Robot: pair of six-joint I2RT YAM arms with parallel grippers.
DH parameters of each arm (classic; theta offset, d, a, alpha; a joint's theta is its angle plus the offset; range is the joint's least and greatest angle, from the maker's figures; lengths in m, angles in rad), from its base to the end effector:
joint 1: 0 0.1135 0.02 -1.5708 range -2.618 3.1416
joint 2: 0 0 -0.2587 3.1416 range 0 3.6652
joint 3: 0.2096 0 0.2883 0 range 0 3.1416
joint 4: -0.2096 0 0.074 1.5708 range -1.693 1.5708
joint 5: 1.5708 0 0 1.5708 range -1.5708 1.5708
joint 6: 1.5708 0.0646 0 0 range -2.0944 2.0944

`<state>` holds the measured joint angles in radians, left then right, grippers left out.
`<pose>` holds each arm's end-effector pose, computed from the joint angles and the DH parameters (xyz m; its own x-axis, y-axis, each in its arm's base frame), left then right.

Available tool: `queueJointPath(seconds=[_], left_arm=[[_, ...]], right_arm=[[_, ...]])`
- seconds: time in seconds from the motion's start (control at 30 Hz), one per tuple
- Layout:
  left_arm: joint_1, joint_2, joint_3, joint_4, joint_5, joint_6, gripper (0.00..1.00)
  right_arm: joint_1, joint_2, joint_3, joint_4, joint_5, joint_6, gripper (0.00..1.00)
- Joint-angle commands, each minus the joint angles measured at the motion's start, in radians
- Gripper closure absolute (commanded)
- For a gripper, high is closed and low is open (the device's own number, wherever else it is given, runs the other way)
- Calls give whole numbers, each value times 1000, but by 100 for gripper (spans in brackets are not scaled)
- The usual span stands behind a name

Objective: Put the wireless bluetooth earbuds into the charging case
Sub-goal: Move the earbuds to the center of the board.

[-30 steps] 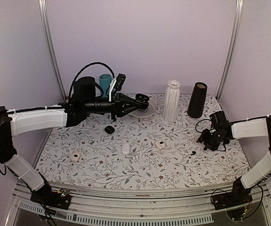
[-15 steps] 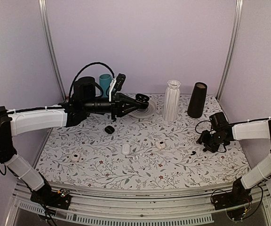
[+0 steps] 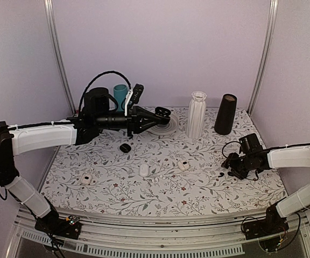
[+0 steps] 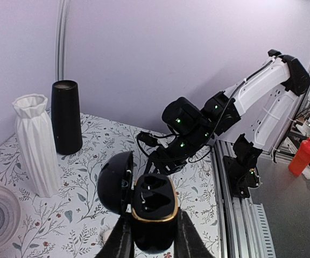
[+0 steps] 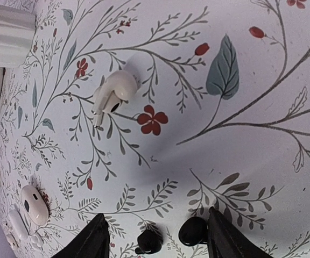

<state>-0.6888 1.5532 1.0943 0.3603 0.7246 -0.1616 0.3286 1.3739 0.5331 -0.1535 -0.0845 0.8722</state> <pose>0.2944 -0.2979 0.2890 -0.2335 0.0362 -0.9717 0.9601 0.1668 -0.2245 0.2610 0.0947 0.0811 -0.7899 0.5368 -0.2964 0.3728 0.8042 0.4629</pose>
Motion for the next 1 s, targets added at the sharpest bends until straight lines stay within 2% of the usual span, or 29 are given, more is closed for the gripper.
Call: queueJointPath(seconds=[0.0,0.2,0.53,0.8,0.97], left_arm=[[8,-30,-13,10,3,1,100],[8,-39,-20,10,-2,2,100],[8,-39,-24,21,-1,-1,100],[8,-34,-22,21,2,-3,100],[8,-34,-22,19,0,-4,100]], right_arm=[[15,18,-15,-122,7,37,38],[15,39,82,-250,115,-48,46],[18,74,154,-322,159,-144,65],[44,145,241,-374,185,-252,68],[44,162,253,-393,160,-265,68]])
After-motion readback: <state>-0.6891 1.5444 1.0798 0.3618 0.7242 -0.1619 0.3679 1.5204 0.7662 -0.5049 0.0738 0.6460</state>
